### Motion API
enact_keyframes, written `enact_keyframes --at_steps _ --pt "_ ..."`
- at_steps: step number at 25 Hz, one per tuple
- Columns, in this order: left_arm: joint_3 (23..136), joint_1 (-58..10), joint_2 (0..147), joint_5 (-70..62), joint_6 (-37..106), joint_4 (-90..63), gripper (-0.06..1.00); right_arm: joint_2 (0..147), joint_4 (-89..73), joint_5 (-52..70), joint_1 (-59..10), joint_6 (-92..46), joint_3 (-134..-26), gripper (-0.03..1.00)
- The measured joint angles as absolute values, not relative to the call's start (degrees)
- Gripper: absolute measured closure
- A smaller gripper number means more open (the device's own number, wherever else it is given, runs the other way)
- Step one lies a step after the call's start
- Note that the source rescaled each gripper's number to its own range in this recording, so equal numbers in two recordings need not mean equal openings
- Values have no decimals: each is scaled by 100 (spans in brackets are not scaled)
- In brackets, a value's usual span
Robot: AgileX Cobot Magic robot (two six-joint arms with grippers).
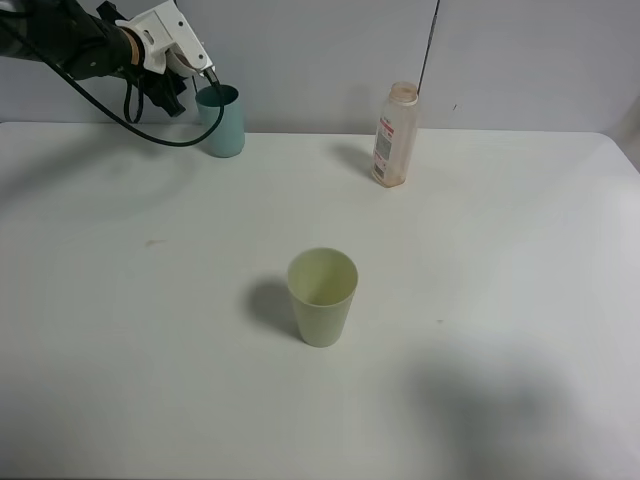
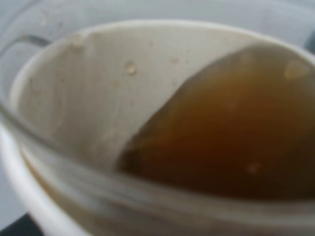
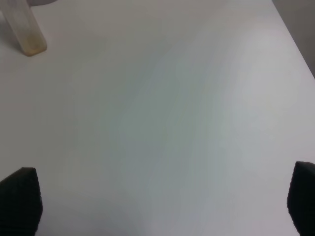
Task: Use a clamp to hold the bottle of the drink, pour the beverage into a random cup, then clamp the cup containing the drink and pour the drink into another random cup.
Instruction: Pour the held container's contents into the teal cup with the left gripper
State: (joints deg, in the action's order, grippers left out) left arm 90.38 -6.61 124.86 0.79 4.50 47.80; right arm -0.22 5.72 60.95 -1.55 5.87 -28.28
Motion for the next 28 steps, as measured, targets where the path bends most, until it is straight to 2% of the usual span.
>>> enact_keyframes --at_steps 28 --pt "9038 -661 12486 -58 925 5146 93 -22 572 6095 -155 587 -2828 -3"
